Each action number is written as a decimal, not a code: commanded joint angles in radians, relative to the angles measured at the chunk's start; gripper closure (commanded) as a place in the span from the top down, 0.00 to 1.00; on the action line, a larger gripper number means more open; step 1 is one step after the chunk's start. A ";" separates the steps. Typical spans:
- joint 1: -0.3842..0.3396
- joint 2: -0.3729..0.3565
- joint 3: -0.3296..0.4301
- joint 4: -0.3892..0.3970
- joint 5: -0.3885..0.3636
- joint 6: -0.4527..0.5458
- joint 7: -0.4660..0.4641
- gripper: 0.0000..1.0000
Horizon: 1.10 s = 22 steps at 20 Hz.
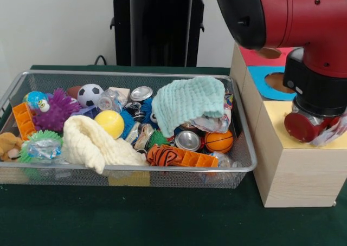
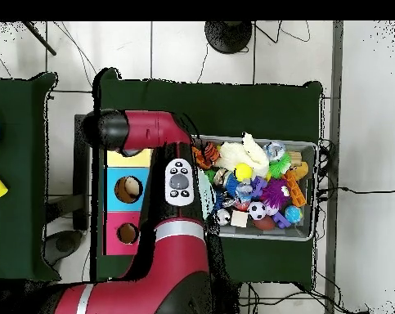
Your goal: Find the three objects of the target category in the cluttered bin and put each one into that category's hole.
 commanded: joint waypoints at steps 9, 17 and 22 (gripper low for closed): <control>-0.015 -0.108 0.048 0.015 -0.137 0.119 -0.021 0.00; -0.028 -0.164 0.066 0.018 -0.142 0.202 -0.017 0.00; -0.032 -0.180 0.077 0.024 -0.144 0.212 -0.020 0.00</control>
